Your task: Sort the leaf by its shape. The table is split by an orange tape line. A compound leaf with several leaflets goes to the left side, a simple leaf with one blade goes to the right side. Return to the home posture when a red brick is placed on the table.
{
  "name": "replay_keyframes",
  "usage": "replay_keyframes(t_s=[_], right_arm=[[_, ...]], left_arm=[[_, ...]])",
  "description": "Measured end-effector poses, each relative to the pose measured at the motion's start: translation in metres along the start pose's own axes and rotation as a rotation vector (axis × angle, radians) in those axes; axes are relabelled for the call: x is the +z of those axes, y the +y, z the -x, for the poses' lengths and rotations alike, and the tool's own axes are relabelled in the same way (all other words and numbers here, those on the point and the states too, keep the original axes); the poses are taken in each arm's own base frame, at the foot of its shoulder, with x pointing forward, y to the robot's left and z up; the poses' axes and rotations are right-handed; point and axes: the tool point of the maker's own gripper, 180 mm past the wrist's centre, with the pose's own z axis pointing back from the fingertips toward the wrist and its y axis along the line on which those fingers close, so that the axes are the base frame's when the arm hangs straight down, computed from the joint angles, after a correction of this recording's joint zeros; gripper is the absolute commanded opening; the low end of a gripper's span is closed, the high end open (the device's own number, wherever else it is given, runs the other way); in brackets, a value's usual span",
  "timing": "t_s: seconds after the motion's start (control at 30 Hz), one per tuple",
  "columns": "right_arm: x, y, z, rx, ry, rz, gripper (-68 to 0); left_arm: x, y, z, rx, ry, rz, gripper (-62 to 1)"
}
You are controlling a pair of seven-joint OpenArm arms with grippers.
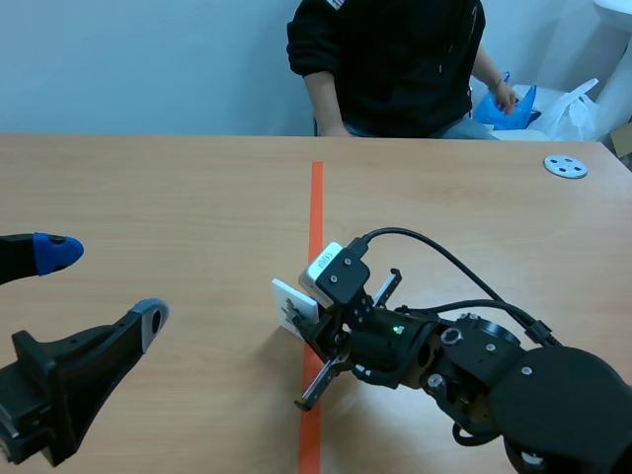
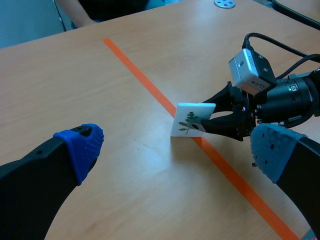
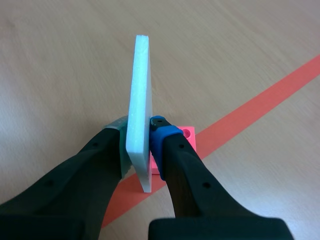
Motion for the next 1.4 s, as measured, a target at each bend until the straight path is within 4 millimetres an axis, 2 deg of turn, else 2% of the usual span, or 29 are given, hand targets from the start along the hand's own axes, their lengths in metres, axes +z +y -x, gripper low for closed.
replay_keyframes(t_s=[0.1,0.17,0.3,0.43,0.63,0.73,0.8,0.87,1.17,1.4], right_arm=[[0.006,-0.001,-0.018,0.033,-0.042,-0.016,-66.0],[0.013,-0.009,-0.035,0.059,-0.079,0.003,-66.0],[0.038,-0.045,-0.065,0.044,-0.145,0.119,-66.0],[0.075,-0.088,-0.071,-0.072,-0.179,0.268,-66.0],[0.138,-0.147,-0.051,-0.26,-0.164,0.492,-66.0],[0.172,-0.179,-0.039,-0.312,-0.142,0.615,-66.0],[0.187,-0.193,-0.036,-0.328,-0.142,0.658,-66.0],[0.196,-0.202,-0.029,-0.331,-0.122,0.685,-66.0],[0.219,-0.248,0.036,-0.451,-0.058,0.867,-66.0],[0.222,-0.279,0.059,-0.524,-0.049,0.997,-66.0]], left_arm=[[0.0,0.0,0.0,0.0,0.0,0.0,1.4],[0.0,0.0,0.0,0.0,0.0,0.0,1.4],[0.0,0.0,0.0,0.0,0.0,0.0,1.4],[0.0,0.0,0.0,0.0,0.0,0.0,1.4],[0.0,0.0,0.0,0.0,0.0,0.0,1.4],[0.0,0.0,0.0,0.0,0.0,0.0,1.4],[0.0,0.0,0.0,0.0,0.0,0.0,1.4],[0.0,0.0,0.0,0.0,0.0,0.0,1.4],[0.0,0.0,0.001,0.0,0.003,0.0,1.4],[0.0,0.0,0.001,0.0,0.006,0.0,1.4]])
